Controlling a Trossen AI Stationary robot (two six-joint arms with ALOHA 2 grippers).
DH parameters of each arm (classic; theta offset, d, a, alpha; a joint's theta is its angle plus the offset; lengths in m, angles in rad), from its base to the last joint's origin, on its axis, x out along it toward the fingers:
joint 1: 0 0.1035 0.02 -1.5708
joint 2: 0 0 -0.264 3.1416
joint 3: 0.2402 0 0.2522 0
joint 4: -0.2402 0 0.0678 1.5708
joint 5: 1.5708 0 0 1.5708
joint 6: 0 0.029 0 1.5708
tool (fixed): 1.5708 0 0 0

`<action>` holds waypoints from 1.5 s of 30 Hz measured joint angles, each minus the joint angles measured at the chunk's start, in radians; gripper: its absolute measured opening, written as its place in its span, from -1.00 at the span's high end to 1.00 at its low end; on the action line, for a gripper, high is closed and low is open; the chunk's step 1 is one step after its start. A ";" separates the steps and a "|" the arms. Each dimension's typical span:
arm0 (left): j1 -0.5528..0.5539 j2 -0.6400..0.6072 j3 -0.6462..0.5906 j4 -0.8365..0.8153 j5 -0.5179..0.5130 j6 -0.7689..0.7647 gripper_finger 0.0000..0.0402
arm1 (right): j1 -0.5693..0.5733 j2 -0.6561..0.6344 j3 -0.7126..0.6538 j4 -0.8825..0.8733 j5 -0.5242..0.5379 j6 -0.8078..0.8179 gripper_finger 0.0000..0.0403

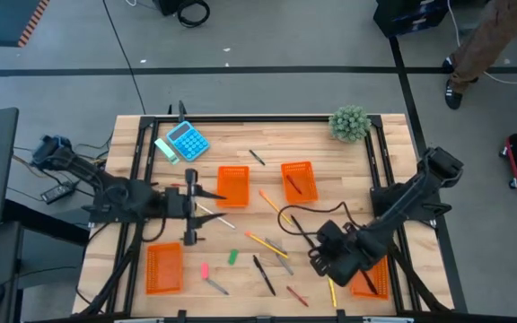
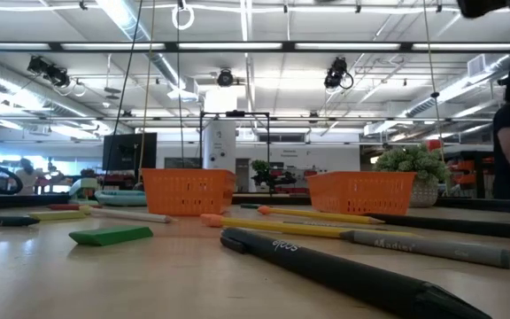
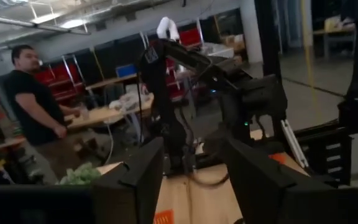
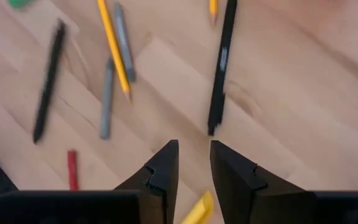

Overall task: Sort crayons/erasers/pens/pencils in bins
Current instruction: Put the top black pen into the bottom right orange bin

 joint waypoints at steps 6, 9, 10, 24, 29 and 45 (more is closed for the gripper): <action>0.143 -0.106 -0.112 0.028 0.183 -0.069 0.07 | -0.005 -0.008 0.000 -0.034 0.011 0.012 0.51; 0.188 -0.139 -0.124 0.030 0.250 -0.118 0.07 | -0.055 -0.008 0.000 -0.038 -0.020 -0.049 0.51; 0.194 -0.143 -0.124 0.031 0.263 -0.124 0.07 | -0.073 -0.008 0.000 -0.038 -0.029 -0.075 0.51; 0.222 -0.190 -0.124 0.003 0.188 -0.061 0.07 | -0.271 -0.002 0.000 0.000 -0.045 -0.341 0.51; 0.216 -0.192 -0.124 -0.003 0.168 -0.060 0.10 | -0.300 0.004 0.000 -0.018 -0.038 -0.435 0.51; 0.173 -0.192 -0.124 -0.016 0.169 -0.060 0.14 | -0.241 0.006 -0.187 0.222 -0.003 -0.411 0.51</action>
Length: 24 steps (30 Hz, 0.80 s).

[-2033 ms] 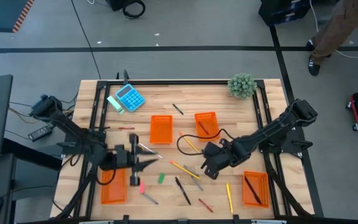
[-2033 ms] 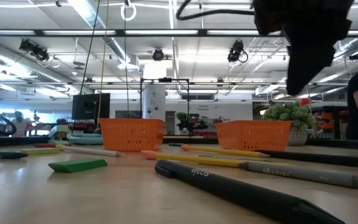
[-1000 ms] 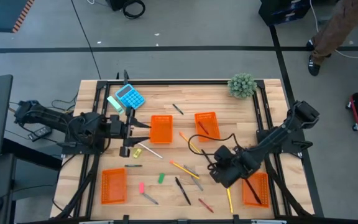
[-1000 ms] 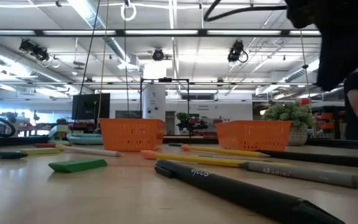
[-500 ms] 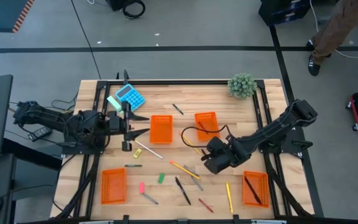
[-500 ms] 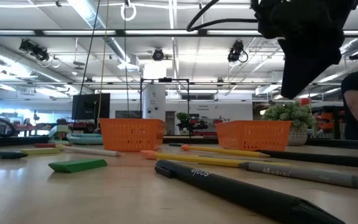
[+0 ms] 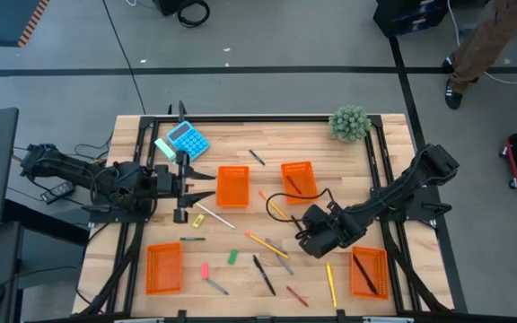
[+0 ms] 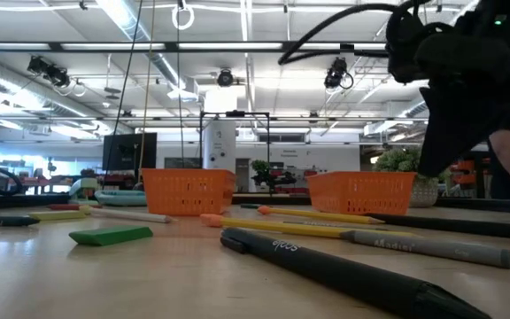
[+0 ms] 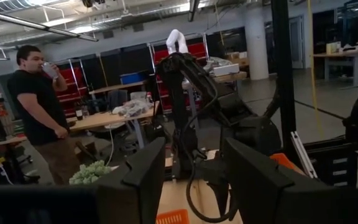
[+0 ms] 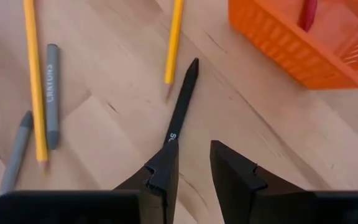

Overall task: Sort crayons/erasers/pens/pencils in bins
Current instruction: Put the top black pen into the bottom right orange bin

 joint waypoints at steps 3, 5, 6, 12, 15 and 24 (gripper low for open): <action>0.000 0.000 0.000 0.000 0.000 0.000 0.13 | 0.004 0.000 -0.024 0.036 0.003 0.000 0.51; 0.000 0.000 0.000 0.000 0.000 0.001 0.14 | 0.005 0.000 -0.033 0.036 0.002 0.000 0.51; 0.001 0.000 0.000 0.000 0.000 0.001 0.14 | 0.005 0.000 -0.036 0.036 0.002 -0.001 0.51; 0.003 0.000 0.000 0.000 0.000 0.002 0.18 | -0.001 0.000 -0.025 0.045 -0.042 -0.136 0.51; 0.002 0.001 0.000 -0.001 0.000 0.001 0.19 | -0.002 0.000 -0.018 0.045 -0.028 -0.265 0.51; 0.002 0.007 0.000 -0.004 0.000 0.001 0.19 | -0.041 0.001 -0.018 0.194 0.003 -0.298 0.51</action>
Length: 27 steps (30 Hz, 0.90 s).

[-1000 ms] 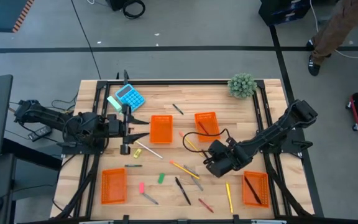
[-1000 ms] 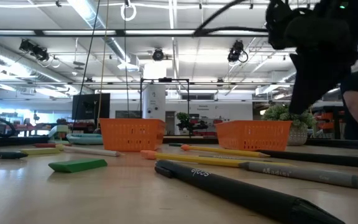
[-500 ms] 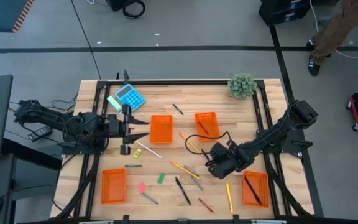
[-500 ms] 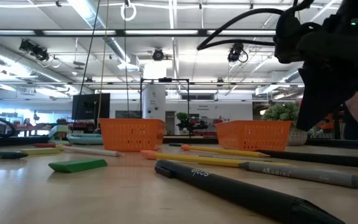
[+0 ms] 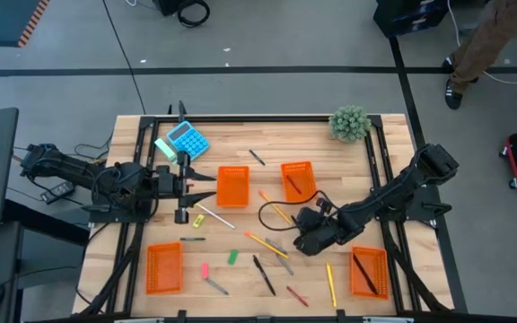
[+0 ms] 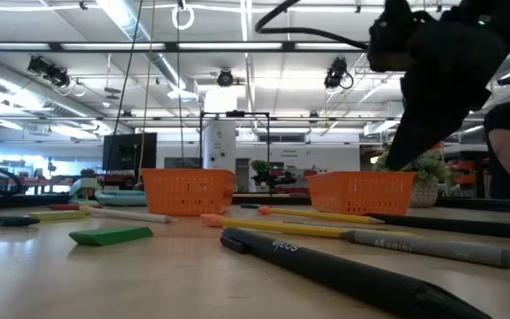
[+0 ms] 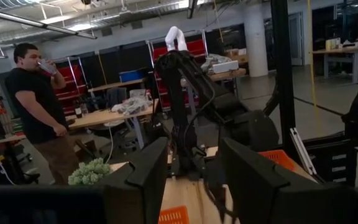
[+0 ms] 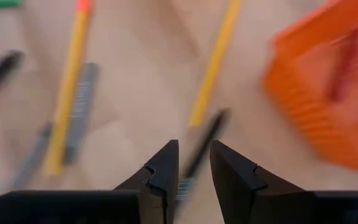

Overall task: Sort crayons/erasers/pens/pencils in bins
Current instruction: Put the top black pen into the bottom right orange bin

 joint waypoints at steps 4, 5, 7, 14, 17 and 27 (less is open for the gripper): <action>0.000 0.000 0.000 0.001 0.000 0.000 0.19 | -0.008 0.036 0.011 0.017 -0.052 0.096 0.51; 0.000 0.000 0.000 0.001 0.000 0.000 0.19 | -0.008 0.052 0.016 0.001 -0.060 0.113 0.51; 0.000 0.000 0.000 0.001 0.000 0.000 0.19 | -0.008 0.086 0.024 -0.061 -0.079 0.160 0.51; 0.000 0.000 0.000 -0.003 0.000 -0.001 0.19 | -0.007 0.143 0.034 -0.125 -0.090 0.228 0.51; 0.000 0.000 0.000 -0.005 0.000 -0.001 0.19 | -0.007 0.123 0.031 -0.142 -0.099 0.227 0.51; 0.000 0.000 0.000 -0.012 0.000 -0.001 0.19 | 0.003 0.149 0.031 -0.149 -0.153 0.228 0.51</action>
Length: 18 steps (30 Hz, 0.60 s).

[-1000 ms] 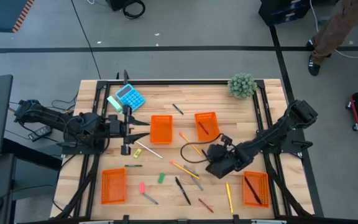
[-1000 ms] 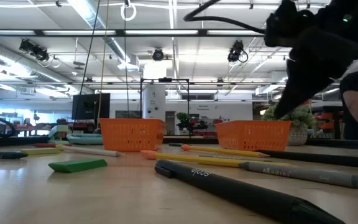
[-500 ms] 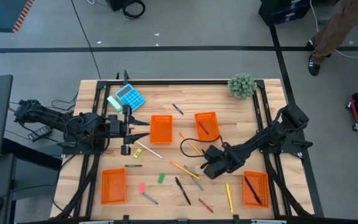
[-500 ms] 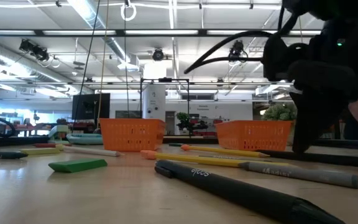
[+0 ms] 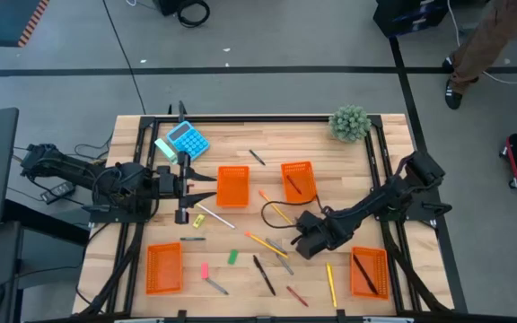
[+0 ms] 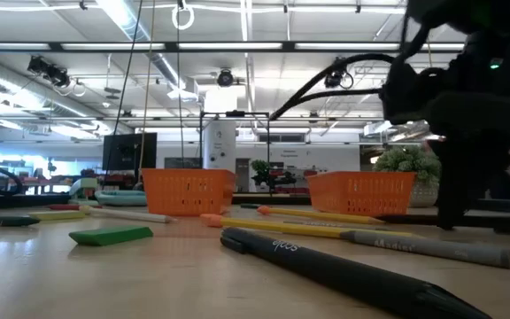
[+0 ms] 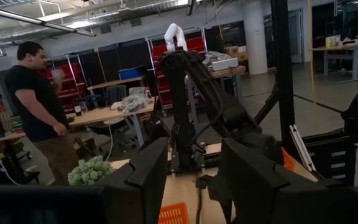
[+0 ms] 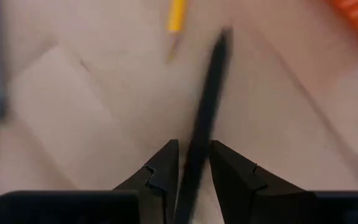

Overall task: Sort crayons/erasers/pens/pencils in bins
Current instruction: Put the top black pen into the bottom right orange bin

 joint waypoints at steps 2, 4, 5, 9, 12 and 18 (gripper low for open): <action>0.000 0.000 0.000 0.000 0.000 0.000 0.19 | 0.007 -0.001 -0.001 -0.003 0.004 0.001 0.51; 0.000 0.000 0.000 0.000 0.000 -0.001 0.19 | 0.010 -0.005 -0.002 -0.017 0.005 0.008 0.51; 0.000 0.000 0.000 0.000 0.000 -0.001 0.19 | 0.010 -0.006 -0.002 -0.016 0.006 0.010 0.51; 0.000 0.000 0.000 -0.001 0.000 -0.001 0.19 | 0.011 -0.010 -0.002 -0.034 0.000 0.011 0.51; 0.000 0.000 0.000 -0.002 0.000 -0.001 0.19 | 0.011 -0.011 -0.002 -0.048 -0.007 0.010 0.51; 0.000 0.000 0.000 -0.006 0.000 -0.001 0.19 | 0.011 -0.012 -0.001 -0.076 -0.026 -0.007 0.51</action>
